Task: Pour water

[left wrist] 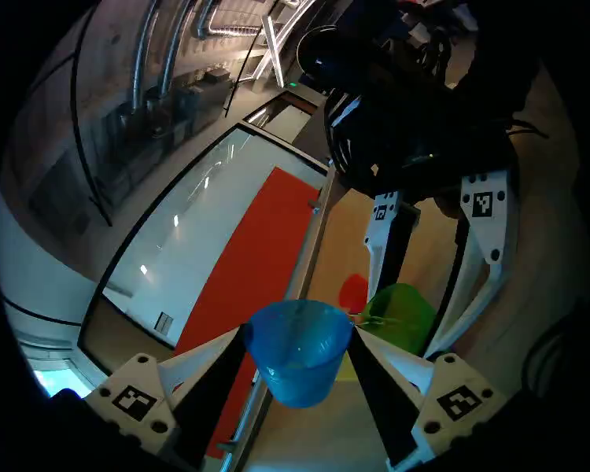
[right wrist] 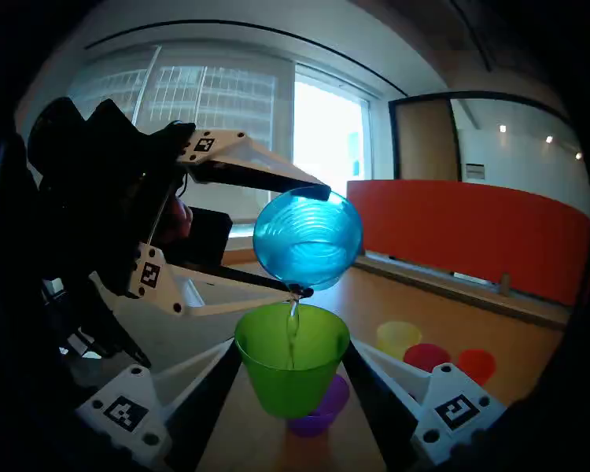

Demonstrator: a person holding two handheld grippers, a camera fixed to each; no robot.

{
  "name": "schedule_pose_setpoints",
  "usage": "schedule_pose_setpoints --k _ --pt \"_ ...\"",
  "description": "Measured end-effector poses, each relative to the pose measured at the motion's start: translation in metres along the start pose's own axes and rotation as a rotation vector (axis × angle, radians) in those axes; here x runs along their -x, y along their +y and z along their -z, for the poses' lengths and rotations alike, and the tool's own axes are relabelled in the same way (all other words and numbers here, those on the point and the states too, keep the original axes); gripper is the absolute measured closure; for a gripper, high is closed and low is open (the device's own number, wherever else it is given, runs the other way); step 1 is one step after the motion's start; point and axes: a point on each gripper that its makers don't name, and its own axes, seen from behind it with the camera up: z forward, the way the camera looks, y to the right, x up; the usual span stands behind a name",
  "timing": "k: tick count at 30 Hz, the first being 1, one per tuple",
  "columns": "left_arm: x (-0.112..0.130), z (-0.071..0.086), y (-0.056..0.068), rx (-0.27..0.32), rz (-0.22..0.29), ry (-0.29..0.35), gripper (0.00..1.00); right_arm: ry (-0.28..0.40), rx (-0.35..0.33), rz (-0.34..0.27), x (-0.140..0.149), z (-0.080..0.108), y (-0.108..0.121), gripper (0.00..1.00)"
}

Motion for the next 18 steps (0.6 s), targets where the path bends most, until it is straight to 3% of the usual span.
schedule_pose_setpoints --k 18 --pt "-0.0022 0.0009 -0.0042 -0.013 -0.034 0.004 0.12 0.0 0.002 0.006 0.0003 -0.0001 0.0005 0.09"
